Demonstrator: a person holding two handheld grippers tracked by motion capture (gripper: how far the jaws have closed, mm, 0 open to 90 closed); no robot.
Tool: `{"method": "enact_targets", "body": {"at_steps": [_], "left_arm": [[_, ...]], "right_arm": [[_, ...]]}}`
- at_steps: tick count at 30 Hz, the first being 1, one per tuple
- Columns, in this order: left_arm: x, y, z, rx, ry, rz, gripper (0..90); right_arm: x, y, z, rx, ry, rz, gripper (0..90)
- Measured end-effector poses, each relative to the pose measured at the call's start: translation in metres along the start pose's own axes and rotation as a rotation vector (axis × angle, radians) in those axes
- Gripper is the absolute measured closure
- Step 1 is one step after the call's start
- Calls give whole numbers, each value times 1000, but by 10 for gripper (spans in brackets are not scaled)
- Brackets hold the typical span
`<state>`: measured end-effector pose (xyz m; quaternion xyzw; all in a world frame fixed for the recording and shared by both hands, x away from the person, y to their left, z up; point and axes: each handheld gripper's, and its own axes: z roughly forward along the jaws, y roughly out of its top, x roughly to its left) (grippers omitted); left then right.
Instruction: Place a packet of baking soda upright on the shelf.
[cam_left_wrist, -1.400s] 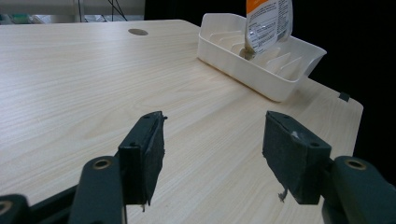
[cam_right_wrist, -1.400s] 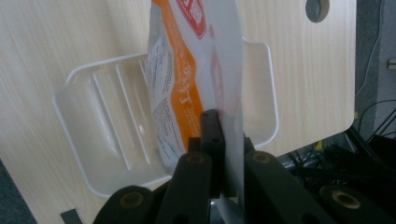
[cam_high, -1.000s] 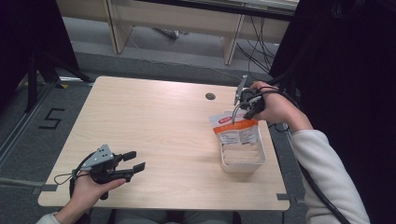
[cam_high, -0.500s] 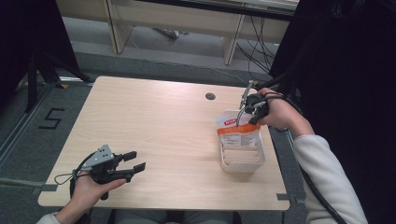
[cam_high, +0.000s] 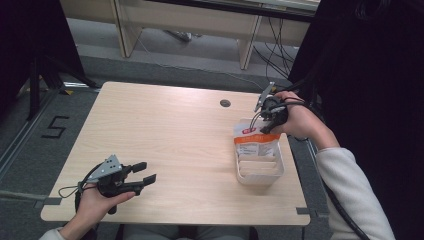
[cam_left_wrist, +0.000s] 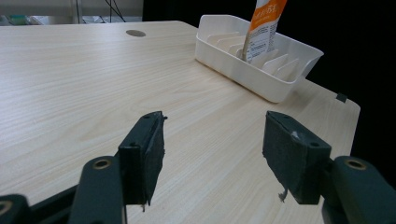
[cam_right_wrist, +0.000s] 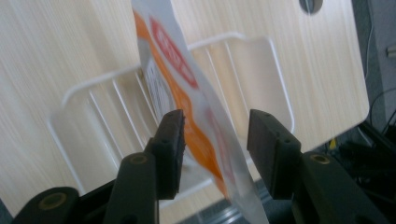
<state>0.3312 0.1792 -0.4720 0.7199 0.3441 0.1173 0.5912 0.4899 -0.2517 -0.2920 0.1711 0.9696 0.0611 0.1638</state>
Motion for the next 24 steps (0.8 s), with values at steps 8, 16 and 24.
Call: {"method": "enact_targets", "body": {"at_steps": [8,16,24], "left_arm": [[0,0,0,9,6,-2,379],[1,-1,1,7,-2,-8,377],[0,-2,0,8,5,-25,376]], "right_arm": [[20,30,-5,-156,19,-15,542],[50,64,5,-181,50,-91,545],[78,82,27,-203,99,-137,552]]}}
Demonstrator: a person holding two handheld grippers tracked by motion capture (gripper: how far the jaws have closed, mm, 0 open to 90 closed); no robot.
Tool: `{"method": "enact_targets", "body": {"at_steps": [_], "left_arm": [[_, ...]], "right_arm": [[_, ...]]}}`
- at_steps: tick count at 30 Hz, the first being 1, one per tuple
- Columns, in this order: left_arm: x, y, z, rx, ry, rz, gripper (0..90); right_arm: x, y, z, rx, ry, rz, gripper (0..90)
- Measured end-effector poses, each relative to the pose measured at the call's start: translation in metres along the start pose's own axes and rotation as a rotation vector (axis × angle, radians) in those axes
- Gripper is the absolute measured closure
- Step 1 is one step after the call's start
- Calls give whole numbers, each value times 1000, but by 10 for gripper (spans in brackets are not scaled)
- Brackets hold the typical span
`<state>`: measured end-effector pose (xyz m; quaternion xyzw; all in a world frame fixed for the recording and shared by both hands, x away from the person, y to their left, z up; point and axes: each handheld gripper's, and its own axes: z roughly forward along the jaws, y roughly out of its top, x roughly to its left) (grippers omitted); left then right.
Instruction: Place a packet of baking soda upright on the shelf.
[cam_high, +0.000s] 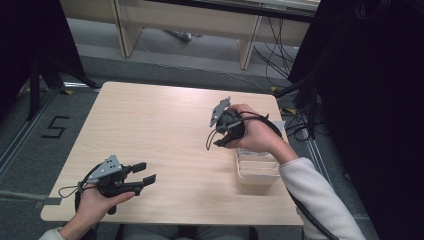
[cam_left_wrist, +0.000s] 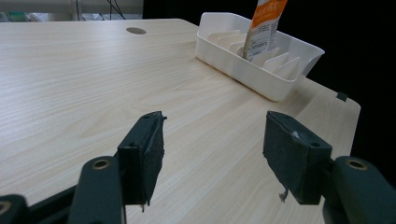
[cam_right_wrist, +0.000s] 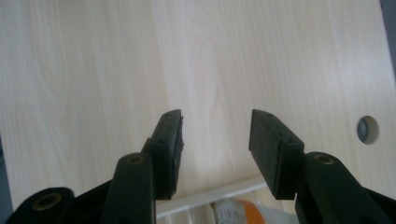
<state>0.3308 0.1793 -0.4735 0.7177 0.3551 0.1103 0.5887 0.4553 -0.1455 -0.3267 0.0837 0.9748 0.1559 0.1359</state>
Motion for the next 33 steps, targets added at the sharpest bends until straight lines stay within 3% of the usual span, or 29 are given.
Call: {"method": "enact_targets", "body": {"at_steps": [4,9,10,13,14,15,18,19,21,22,26,27,28,32,33], "left_arm": [[-1,0,0,7,3,3,375],[0,-1,0,9,6,-4,372],[0,-1,0,10,8,-4,370],[0,-1,1,12,9,-4,369],[0,-1,0,13,8,6,368],[0,-1,0,14,8,10,368],[1,-1,1,15,0,13,367],[1,-1,1,15,0,14,367],[1,-1,1,15,1,14,366],[1,-1,1,16,-1,15,366],[2,-2,1,20,-1,18,365],[2,-2,1,28,6,24,364],[0,-2,1,28,12,1,363],[0,-3,2,42,15,0,358],[2,-3,3,40,-1,16,357]], "right_arm": [[10,-2,14,-11,28,14,551],[27,-14,31,-53,111,55,539],[30,-16,34,-61,120,43,539],[39,-25,40,-71,129,70,540],[41,-27,43,-84,134,45,540],[45,-29,44,-77,138,87,540],[54,-35,50,-88,148,112,532],[56,-37,55,-105,148,96,532],[62,-40,58,-104,146,139,532],[64,-41,61,-117,149,126,530],[73,-47,70,-146,146,163,529],[77,-49,70,-143,144,194,526],[78,-51,74,-157,148,185,525],[86,-57,82,-179,146,190,510],[88,-58,83,-183,147,199,507]]}}
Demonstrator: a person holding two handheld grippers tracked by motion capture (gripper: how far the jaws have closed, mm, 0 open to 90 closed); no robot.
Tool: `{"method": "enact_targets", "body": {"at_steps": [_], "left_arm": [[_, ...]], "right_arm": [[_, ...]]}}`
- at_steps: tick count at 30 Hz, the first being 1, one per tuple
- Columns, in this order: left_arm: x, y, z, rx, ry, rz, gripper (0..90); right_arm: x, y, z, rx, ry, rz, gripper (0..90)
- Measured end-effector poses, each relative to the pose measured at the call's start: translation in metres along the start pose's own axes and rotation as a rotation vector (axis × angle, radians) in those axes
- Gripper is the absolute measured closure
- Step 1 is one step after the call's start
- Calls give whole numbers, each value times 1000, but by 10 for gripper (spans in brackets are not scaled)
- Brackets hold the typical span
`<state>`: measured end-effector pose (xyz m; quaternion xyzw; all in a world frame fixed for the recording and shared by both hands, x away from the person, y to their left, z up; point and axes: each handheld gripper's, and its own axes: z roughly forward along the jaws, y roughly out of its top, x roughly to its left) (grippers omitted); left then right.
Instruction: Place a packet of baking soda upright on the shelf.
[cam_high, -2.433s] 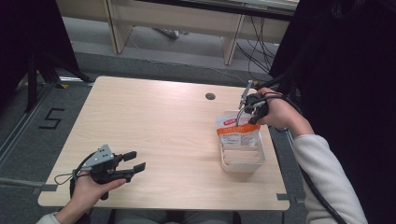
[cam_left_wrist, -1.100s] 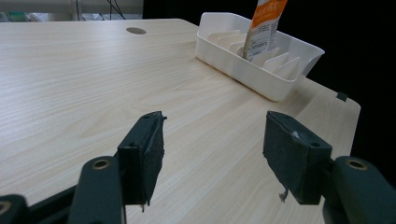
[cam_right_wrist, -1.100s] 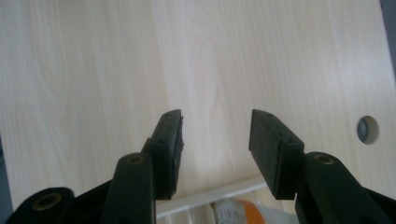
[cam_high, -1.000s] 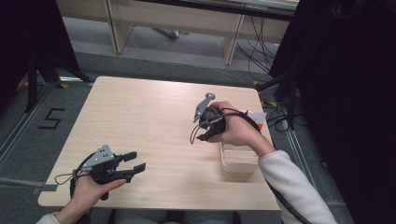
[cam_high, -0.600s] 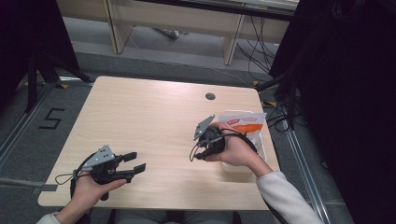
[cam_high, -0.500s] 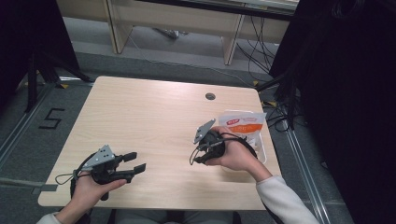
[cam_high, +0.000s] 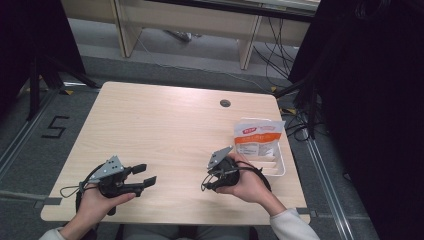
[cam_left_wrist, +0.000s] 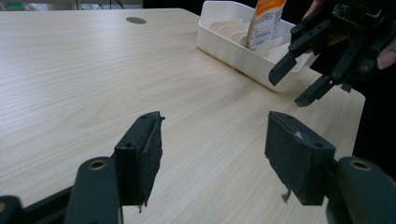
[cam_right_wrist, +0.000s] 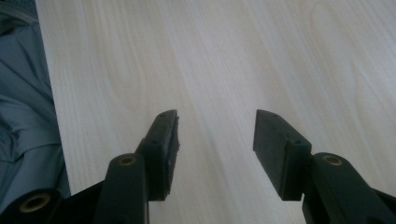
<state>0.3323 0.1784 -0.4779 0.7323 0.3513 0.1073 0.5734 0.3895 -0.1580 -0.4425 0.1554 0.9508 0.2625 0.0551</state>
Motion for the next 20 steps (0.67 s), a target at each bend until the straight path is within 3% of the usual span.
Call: {"method": "enact_targets", "body": {"at_steps": [3,9,10,13,19,20], "left_arm": [[-2,-1,0,16,10,-24,355],[0,-1,1,23,-20,-1,353],[-1,-2,1,26,-16,-25,352],[-1,-2,1,34,-13,-24,350],[0,-2,2,33,-19,-27,350],[0,-2,2,34,-16,-29,350]], "right_arm": [[5,-6,6,-10,-1,-1,500],[15,-16,14,-51,-34,28,496],[16,-16,15,-53,-38,36,495],[17,-18,16,-67,-37,27,494],[19,-19,16,-57,-40,44,480],[18,-20,17,-61,-34,28,478]]}}
